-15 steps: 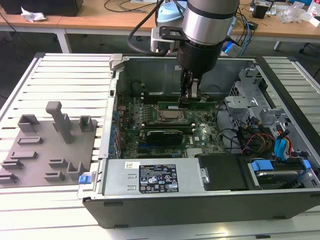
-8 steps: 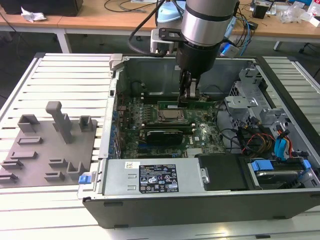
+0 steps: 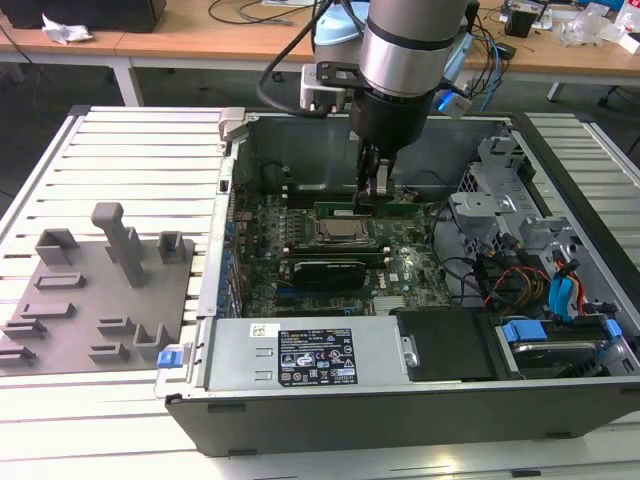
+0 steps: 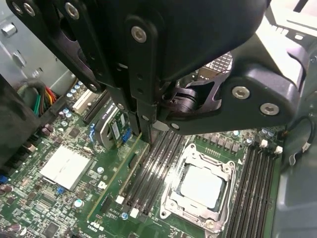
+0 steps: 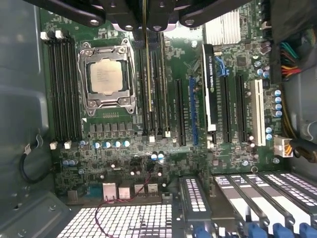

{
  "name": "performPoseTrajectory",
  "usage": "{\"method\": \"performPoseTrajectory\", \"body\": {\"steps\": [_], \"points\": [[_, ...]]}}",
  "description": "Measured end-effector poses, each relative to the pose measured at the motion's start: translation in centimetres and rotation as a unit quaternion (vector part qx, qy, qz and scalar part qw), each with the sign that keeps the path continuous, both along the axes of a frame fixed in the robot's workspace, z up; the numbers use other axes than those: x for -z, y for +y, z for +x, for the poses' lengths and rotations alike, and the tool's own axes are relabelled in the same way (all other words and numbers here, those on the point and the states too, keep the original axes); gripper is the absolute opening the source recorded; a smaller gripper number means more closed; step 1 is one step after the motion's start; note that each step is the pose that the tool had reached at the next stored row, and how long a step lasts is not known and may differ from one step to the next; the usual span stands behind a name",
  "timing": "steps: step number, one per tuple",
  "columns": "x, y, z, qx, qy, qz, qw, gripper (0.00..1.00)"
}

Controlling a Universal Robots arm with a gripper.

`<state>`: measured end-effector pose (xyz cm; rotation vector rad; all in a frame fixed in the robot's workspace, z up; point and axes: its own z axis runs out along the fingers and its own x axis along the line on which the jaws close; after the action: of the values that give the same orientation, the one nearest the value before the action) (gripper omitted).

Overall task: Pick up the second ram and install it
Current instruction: 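Insert the second ram into the second slot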

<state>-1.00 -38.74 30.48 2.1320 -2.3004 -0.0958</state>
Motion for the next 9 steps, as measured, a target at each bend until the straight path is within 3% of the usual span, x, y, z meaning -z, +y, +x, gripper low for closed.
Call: {"method": "performPoseTrajectory", "body": {"steps": [9], "points": [[1.69,0.04,-0.01,0.000,0.0000,0.0000,1.0000,0.13]]}}
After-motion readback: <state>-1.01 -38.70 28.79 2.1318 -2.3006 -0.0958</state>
